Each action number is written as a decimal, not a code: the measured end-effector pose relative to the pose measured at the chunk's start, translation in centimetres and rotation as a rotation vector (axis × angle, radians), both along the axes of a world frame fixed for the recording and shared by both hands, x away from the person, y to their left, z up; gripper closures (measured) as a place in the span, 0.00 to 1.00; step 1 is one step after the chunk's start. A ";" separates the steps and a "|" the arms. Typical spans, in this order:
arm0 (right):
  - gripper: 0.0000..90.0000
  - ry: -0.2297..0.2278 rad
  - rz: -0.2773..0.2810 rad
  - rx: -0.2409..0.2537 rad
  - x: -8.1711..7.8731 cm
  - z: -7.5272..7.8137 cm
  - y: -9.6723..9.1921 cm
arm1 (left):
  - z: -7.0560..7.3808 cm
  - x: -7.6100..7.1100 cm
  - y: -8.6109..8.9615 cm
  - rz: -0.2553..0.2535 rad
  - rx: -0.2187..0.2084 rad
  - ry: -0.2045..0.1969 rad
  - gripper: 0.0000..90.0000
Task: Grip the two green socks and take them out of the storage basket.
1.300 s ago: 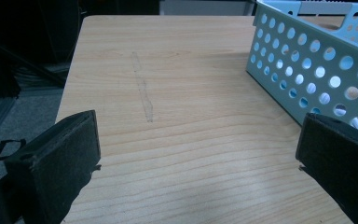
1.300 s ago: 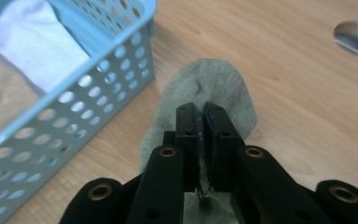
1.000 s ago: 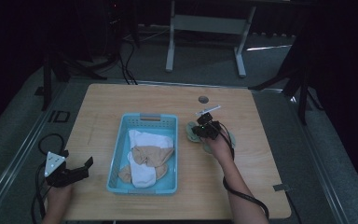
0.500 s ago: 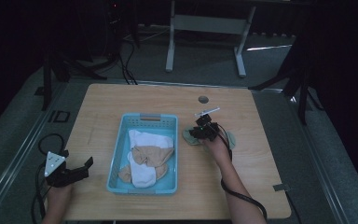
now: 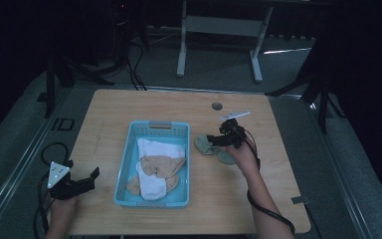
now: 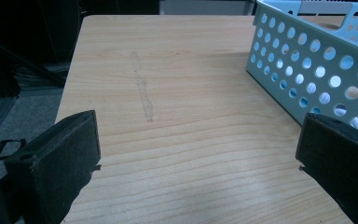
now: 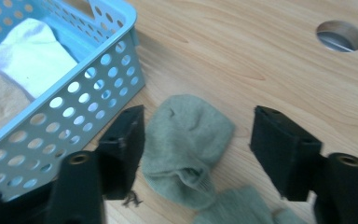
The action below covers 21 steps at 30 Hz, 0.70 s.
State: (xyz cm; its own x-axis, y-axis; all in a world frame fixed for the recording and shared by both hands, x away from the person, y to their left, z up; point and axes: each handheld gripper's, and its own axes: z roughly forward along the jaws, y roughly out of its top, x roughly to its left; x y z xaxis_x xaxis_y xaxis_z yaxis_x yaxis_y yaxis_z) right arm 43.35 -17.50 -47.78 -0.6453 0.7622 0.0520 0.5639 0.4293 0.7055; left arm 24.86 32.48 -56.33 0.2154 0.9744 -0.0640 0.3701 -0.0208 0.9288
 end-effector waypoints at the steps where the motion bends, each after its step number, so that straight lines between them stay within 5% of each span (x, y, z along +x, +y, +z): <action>1: 0.34 -0.006 -0.012 0.006 -0.1 0.1 -0.4 | 0.0 0.0 0.0 0.000 0.000 0.000 0.00; 6: 0.22 -0.001 -0.004 0.021 -0.6 0.3 -1.8 | 0.0 0.0 0.0 0.001 0.001 0.000 0.00; 21: 0.19 -0.038 -0.053 0.052 -2.5 0.0 -5.9 | 0.0 0.0 0.0 0.000 0.002 0.001 0.00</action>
State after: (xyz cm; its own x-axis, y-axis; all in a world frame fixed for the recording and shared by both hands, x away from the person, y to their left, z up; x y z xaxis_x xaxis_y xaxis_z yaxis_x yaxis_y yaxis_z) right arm 40.85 -23.41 -47.77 -0.6063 0.7923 0.0689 0.5573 0.3615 0.7475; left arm 24.86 32.46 -56.33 0.2157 0.9745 -0.0623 0.3707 -0.0227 0.9285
